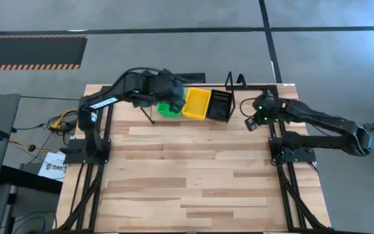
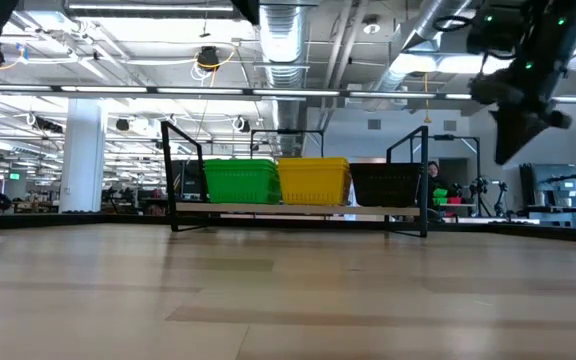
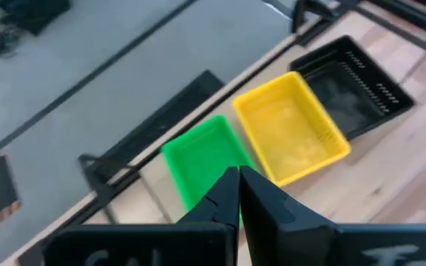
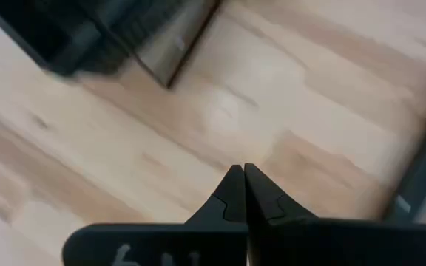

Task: Stack baskets on shelf by color
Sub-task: Adjust the stacked colored bins on the shelf

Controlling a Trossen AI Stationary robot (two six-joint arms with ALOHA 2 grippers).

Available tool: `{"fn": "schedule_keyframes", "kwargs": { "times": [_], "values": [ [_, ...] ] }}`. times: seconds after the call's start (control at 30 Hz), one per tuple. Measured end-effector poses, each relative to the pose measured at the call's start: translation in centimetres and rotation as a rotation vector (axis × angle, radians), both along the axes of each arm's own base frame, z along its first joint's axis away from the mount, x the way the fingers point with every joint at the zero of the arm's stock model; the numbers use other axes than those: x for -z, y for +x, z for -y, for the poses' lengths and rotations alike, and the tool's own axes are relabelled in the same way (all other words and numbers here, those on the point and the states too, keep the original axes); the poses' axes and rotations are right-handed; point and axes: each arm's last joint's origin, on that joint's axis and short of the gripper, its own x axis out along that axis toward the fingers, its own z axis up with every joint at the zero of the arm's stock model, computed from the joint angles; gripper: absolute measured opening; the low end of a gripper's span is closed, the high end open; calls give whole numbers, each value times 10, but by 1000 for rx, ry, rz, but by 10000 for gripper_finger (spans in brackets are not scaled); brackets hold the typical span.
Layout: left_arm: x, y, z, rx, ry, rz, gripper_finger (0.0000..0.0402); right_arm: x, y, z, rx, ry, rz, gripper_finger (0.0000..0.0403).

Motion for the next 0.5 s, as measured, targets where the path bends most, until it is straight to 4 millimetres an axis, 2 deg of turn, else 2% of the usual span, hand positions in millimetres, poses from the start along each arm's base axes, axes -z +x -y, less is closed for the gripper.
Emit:
{"fn": "schedule_keyframes", "kwargs": {
  "times": [0.13,0.3,0.37,0.5],
  "values": [
    [-10,-9,19,7,7,59,0,7,16,10,-28,-23,57,1],
    [-14,-13,38,42,23,81,0,4,37,31,-129,-31,244,1],
    [-14,-12,44,59,24,80,0,6,40,40,-134,-9,292,1],
    [-14,-12,53,80,22,86,0,14,36,55,-93,6,264,0]
  ]
}}
